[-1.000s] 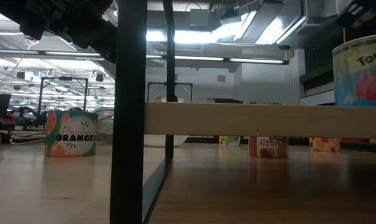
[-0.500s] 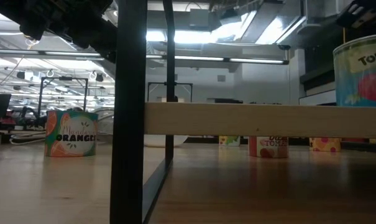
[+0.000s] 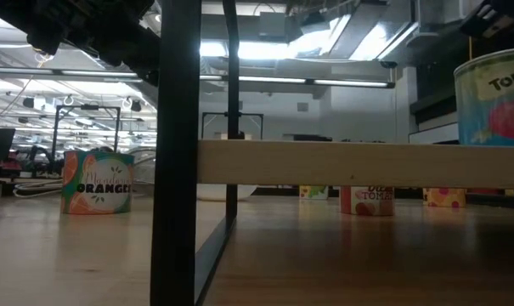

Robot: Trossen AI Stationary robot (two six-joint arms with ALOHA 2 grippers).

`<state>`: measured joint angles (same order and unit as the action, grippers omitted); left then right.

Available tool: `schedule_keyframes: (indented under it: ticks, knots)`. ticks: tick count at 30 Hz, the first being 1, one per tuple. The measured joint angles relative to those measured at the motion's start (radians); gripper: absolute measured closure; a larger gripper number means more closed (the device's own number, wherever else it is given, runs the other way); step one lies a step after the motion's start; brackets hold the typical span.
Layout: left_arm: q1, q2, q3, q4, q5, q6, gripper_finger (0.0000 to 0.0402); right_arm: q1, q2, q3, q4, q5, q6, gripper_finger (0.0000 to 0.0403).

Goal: Pick and place cans onto a shelf
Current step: Put the light blue on the shelf aligned with the other light green can

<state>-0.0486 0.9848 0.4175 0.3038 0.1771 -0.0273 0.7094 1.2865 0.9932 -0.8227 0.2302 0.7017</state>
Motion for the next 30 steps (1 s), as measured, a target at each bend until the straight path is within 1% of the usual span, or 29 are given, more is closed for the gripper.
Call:
schedule_keyframes:
  ticks: [10, 16, 23, 30]
  knots:
    - [0.000, 0.000, 0.000, 0.000, 0.000, 0.000, 0.0335, 0.000, 0.001, -0.002, 0.020, -0.004, 0.000, 0.0333]
    - [0.000, 0.000, 0.000, 0.000, 0.000, 0.000, 0.0335, 0.000, 0.001, -0.001, 0.032, -0.074, -0.003, 0.0334]
    - [0.000, 0.000, 0.000, 0.000, 0.000, 0.000, 0.0335, 0.000, 0.001, -0.001, 0.033, -0.073, -0.002, 0.0334]
    - [0.000, 0.000, 0.000, 0.000, 0.000, 0.000, 0.0335, 0.000, 0.001, -0.001, 0.031, -0.008, -0.002, 0.0334]
